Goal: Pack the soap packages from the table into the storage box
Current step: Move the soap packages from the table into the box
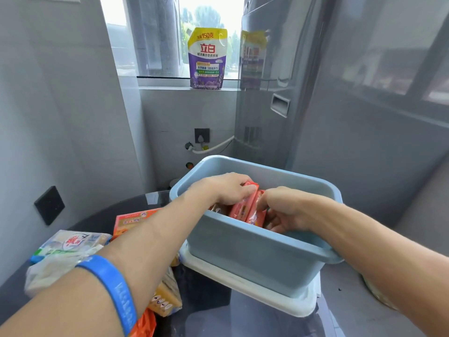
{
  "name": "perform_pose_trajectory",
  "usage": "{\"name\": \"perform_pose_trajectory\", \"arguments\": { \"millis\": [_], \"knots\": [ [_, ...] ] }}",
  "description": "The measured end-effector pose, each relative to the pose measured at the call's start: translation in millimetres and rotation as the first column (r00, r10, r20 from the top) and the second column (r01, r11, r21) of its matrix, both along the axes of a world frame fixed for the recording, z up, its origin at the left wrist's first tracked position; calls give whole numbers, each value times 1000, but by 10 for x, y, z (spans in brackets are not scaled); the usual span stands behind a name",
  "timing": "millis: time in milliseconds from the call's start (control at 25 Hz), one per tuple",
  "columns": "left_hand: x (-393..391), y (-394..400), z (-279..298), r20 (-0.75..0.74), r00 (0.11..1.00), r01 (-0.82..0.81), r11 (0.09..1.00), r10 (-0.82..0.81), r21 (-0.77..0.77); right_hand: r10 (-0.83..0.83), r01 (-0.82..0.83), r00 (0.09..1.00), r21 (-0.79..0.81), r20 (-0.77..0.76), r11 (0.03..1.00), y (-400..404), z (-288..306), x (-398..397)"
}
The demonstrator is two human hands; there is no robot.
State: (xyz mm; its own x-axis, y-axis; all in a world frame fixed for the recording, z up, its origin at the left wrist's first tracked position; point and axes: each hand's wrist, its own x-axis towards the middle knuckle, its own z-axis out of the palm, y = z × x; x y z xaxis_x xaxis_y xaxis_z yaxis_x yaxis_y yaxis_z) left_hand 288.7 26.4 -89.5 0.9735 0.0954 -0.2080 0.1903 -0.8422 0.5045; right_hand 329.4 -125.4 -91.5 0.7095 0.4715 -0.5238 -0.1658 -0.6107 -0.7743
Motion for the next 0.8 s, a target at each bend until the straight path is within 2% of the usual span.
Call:
{"name": "perform_pose_trajectory", "arguments": {
  "millis": [120, 240, 320, 440, 560, 640, 720, 800],
  "knots": [
    [5, 40, -22, -17, 1000, -4, 993, 6, 121, 40, -39, 999, -27, 31, 999, 29, -30, -11],
    [-18, 39, -56, -8, 999, -32, 979, 34, 204, 178, -168, 983, -158, 52, 973, 71, -48, -57],
    [-34, 12, -72, 24, 999, -51, 963, 46, 264, 247, -204, 961, -282, 125, 937, 85, -53, -70],
    [-38, 13, -70, 80, 995, -72, 961, 52, 269, 278, -160, 926, -399, 257, 903, 71, -56, -36],
    [-64, 7, -42, -2, 999, -32, 954, 34, 299, 378, -194, 877, -500, 297, 844, 67, -58, -6],
    [-83, -11, -40, -44, 999, -10, 950, 25, 311, 478, -211, 812, -596, 335, 775, 64, -69, -7],
    [-137, -40, 22, 58, 998, -36, 967, 22, 251, 518, -184, 765, -641, 382, 745, 33, -72, -15],
    [-281, -14, 176, 342, 935, -125, 990, 97, 61, 546, -131, 693, -663, 470, 737, -2, -21, -39]
  ]
}}
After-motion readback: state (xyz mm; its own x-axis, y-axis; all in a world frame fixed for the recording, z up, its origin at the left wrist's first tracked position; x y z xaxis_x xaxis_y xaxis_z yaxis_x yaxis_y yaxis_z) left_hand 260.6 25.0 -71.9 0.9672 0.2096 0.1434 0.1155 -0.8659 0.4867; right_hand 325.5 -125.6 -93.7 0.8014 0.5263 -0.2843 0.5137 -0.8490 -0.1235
